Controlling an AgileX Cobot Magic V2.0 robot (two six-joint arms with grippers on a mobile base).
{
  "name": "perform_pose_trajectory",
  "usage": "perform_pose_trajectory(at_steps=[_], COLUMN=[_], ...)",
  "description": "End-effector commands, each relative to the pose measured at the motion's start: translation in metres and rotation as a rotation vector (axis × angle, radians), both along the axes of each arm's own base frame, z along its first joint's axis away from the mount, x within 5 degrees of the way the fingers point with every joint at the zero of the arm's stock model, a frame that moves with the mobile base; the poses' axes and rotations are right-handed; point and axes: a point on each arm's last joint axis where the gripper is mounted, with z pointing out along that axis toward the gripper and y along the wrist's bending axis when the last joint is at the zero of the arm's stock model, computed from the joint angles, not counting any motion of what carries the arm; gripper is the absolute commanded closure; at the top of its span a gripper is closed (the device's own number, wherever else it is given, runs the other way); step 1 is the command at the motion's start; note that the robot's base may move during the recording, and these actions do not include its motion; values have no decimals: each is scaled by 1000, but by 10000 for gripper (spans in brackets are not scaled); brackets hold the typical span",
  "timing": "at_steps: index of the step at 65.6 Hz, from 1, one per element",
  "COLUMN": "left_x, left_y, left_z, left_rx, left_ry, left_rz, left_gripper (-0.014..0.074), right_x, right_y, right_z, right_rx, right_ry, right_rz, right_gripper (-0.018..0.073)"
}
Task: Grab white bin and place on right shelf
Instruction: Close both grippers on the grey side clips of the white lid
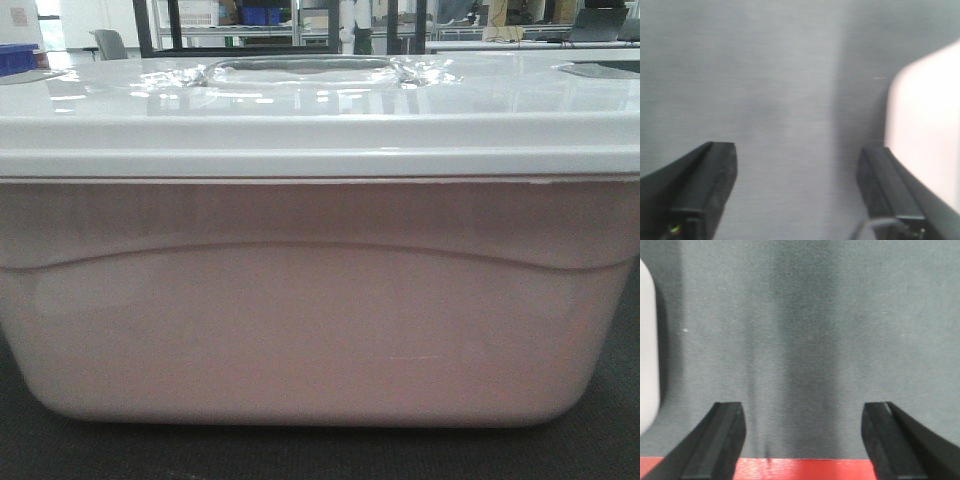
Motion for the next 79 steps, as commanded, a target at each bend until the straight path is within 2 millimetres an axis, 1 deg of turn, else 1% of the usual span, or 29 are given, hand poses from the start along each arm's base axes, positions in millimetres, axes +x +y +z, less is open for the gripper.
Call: perform_pose_trajectory(at_steps=[1,14,25,33,41,48,55,63,70,75,79], left_x=[2,2,1,4,12,22,34,41,41,39,37], left_y=[-4,-10,-18,-19,-19,-24,-26,-20,-12,-9,-9], left_z=[17,19,26,47,69,79,75,62,52,43,34], left_rx=[-55,-139,-230,-297,-366,-468,-549,-555,-570,-614,-650], left_ry=[-89,-89,-109,-183,-216,-214,-202,-144,-128,-126,-118], left_rz=[11,15,-42,-75,-147,-260,-318,-326,-307,-321,-330], left_gripper=[175,175,175,175,175,175,175,176,175,175,175], right_x=[1,3,5,8,17,30,44,57,61,60,59], right_y=[3,13,23,29,33,37,35,22,10,9,10], right_z=[16,30,45,57,58,55,48,36,31,26,18], right_rx=[47,170,276,384,503,639,766,835,833,831,836], right_ry=[-93,-147,-213,-285,-288,-282,-249,-203,-199,-194,-172], right_rz=[-12,9,66,102,155,218,259,260,242,248,244], right_gripper=[-41,-41,-41,-41,-41,-41,-41,-41,-41,-41,-41])
